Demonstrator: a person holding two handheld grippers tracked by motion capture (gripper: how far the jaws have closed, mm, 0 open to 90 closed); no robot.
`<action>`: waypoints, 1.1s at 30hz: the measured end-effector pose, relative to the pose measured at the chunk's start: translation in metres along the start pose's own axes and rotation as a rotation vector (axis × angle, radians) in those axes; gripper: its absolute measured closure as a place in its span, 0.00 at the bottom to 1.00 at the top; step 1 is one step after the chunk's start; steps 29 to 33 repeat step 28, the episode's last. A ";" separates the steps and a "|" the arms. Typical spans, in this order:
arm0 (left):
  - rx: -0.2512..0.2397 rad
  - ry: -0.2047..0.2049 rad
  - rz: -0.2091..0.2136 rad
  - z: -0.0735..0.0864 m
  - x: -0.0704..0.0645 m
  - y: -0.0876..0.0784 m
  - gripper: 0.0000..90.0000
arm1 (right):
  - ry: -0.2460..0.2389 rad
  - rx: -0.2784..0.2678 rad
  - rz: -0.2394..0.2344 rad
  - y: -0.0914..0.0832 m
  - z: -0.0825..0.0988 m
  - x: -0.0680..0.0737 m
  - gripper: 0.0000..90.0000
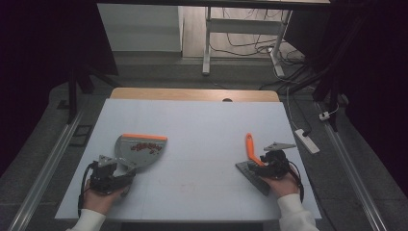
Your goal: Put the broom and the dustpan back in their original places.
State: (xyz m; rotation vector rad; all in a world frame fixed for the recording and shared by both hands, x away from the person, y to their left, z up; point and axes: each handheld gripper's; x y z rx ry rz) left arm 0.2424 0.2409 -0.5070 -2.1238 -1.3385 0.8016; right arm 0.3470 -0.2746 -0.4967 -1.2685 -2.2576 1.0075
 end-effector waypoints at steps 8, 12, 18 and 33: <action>-0.047 0.138 0.130 -0.008 -0.001 -0.002 0.31 | -0.084 -0.080 -0.070 -0.012 0.006 0.008 0.41; -0.038 0.186 0.155 -0.012 -0.005 0.004 0.31 | -0.101 -0.105 -0.092 -0.015 0.009 0.011 0.41; -0.019 0.258 0.204 -0.018 -0.012 0.010 0.31 | -0.131 -0.126 -0.121 -0.021 0.013 0.017 0.41; -0.006 0.272 0.232 -0.019 -0.012 0.013 0.30 | -0.169 -0.180 -0.143 -0.026 0.017 0.023 0.41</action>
Point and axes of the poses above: each handheld gripper's, and its own axes: y roughly forward along the jaws, z roughly out of its underside, x roughly to its left, and after that the axes turned 7 degrees about z, right-handed
